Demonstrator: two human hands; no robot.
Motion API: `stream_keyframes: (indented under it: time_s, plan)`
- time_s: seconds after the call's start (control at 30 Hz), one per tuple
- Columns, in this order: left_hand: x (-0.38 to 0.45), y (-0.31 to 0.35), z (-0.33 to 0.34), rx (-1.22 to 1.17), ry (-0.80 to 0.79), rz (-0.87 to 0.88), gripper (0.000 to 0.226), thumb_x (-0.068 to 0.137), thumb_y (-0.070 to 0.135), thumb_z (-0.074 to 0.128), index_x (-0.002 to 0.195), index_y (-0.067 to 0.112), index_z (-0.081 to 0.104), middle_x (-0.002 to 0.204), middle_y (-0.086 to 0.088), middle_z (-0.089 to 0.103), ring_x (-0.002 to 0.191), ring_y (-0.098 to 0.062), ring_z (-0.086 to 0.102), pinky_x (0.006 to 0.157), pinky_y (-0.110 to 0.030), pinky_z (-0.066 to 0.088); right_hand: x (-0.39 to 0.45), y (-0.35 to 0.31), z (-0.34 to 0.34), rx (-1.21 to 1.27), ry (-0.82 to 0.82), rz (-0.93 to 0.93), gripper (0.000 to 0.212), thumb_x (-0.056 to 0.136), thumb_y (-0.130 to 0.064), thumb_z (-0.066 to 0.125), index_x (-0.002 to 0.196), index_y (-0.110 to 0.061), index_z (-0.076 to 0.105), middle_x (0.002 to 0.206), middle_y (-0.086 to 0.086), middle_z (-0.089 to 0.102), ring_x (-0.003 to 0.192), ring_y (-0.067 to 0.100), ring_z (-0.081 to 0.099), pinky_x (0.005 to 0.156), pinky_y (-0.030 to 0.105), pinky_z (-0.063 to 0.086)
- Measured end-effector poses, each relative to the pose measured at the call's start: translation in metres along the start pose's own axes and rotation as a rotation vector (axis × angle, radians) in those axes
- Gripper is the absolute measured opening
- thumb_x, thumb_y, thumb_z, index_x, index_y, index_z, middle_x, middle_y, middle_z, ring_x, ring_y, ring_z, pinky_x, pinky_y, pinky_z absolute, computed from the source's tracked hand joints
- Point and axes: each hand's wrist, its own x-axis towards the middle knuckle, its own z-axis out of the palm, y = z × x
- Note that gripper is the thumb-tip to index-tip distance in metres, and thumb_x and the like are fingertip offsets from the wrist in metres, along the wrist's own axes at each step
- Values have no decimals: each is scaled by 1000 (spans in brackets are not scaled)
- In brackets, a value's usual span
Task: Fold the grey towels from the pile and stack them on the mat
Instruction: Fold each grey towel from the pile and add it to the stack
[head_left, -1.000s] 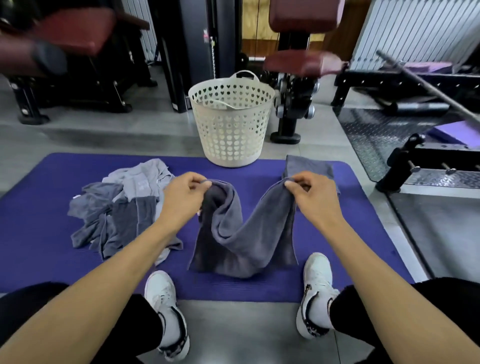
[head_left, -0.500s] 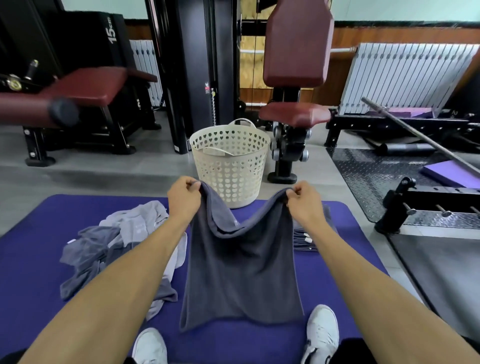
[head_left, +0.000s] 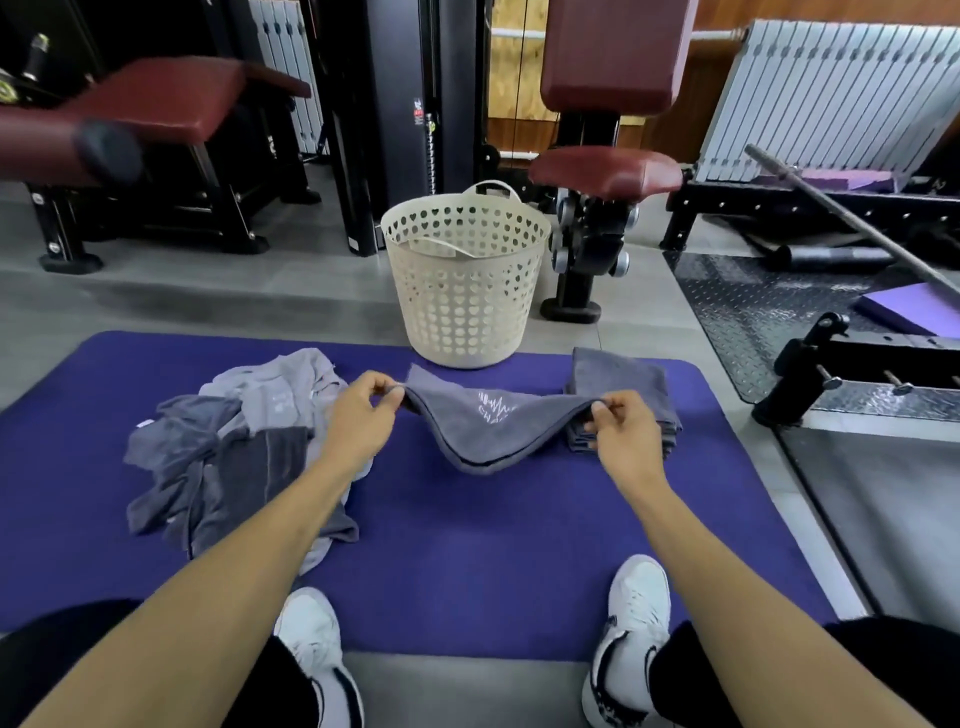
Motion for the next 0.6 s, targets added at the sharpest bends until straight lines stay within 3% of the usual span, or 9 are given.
stream_keyframes:
  time_s: [0.13,0.2,0.3,0.47,0.6]
  plan:
    - [-49,-34,9,41,-100,-65,14,97,15,59,83,17,56,80,-14,66,65,-15,51,59,-18,40,-47,47,-4,-141,-34,47,7,99,-16,55,94,-15,59,82,-5,63,75,14,59,60,20,43]
    - [-65,-46,11,66,-93,-88,14,97,15,59,82,15,55,70,-9,61,61,-16,50,61,-22,44,-62,66,-5,-176,-48,74,6,98,-17,57,94,-15,60,84,-3,64,81,16,59,68,26,44]
    - [-76,-61,19,121,-123,-129,13,96,18,59,83,15,56,66,-4,59,64,-23,55,65,-37,49,-71,83,-3,-222,-106,115,7,97,-20,59,92,-16,61,81,-2,65,83,18,60,73,28,42]
    - [-81,-98,47,325,-315,-259,22,93,19,61,72,21,54,72,3,59,76,-24,59,69,-31,46,-70,113,10,-278,-298,180,7,95,-20,63,90,-15,62,68,-3,60,70,14,55,58,15,40]
    - [-96,-129,68,435,-479,-383,23,91,22,66,70,22,56,73,8,58,90,-24,63,74,-26,41,-74,143,15,-278,-367,224,13,96,-21,62,83,-22,60,62,-8,58,62,10,51,62,23,40]
